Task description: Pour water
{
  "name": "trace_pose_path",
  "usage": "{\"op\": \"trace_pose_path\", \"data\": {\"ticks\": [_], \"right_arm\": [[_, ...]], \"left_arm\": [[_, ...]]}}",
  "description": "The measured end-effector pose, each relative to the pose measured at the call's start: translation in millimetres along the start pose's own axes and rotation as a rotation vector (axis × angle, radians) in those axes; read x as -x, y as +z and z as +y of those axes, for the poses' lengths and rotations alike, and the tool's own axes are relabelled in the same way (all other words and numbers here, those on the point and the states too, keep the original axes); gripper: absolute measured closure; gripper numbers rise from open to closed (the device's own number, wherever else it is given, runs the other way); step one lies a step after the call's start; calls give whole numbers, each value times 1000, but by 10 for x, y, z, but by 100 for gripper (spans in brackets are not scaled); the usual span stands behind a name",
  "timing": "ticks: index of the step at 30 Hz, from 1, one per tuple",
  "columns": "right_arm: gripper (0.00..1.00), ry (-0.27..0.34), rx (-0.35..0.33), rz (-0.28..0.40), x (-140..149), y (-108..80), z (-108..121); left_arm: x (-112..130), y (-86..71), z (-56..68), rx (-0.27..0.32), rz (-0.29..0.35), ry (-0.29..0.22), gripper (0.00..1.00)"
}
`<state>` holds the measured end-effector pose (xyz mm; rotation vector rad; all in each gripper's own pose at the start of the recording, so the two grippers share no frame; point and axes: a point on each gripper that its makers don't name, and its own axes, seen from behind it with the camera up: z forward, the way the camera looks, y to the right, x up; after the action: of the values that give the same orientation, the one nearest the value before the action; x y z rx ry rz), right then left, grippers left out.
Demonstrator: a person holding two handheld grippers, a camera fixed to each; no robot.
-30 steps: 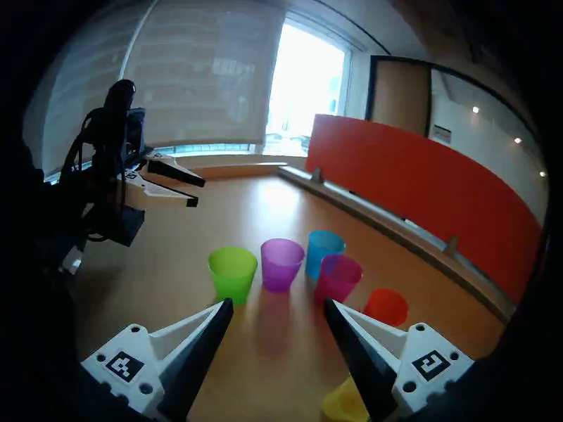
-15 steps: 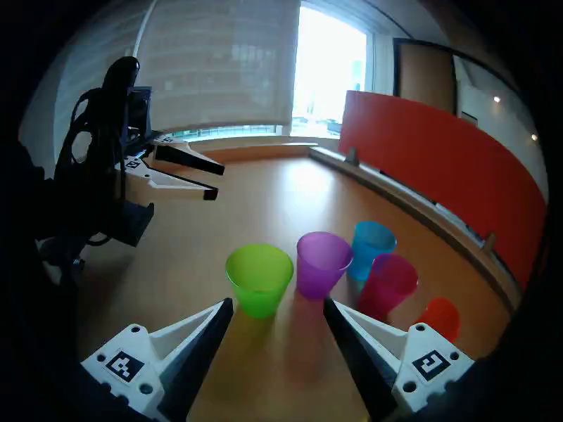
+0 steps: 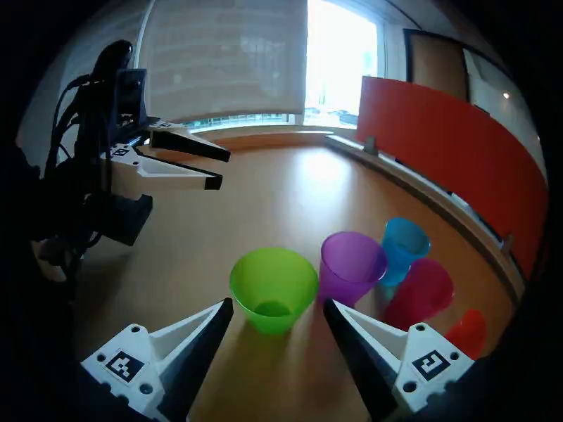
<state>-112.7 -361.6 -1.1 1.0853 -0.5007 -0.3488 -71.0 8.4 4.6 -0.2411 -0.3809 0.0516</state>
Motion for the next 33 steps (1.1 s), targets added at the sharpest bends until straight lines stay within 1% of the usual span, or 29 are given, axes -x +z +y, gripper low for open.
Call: {"op": "trace_pose_path", "data": {"ticks": [8, 15, 22, 26, 33], "right_arm": [[0, -1, -21, -17, -17, 165, -58], [0, 4, -18, -22, -27, 255, -61], [1, 21, -10, -23, -17, 280, -39], [8, 25, -3, -14, -35, 271, -20], [9, 32, -7, 3, -60, 242, -49]], "left_arm": [[0, -23, -35, -6, 3, 0, 10], [-8, -47, -61, -9, 7, 0, 10], [-1, -47, -58, -9, 8, 4, 10], [14, -44, -58, -10, 7, 4, 10], [12, -40, -54, -10, 10, 4, 10]]}}
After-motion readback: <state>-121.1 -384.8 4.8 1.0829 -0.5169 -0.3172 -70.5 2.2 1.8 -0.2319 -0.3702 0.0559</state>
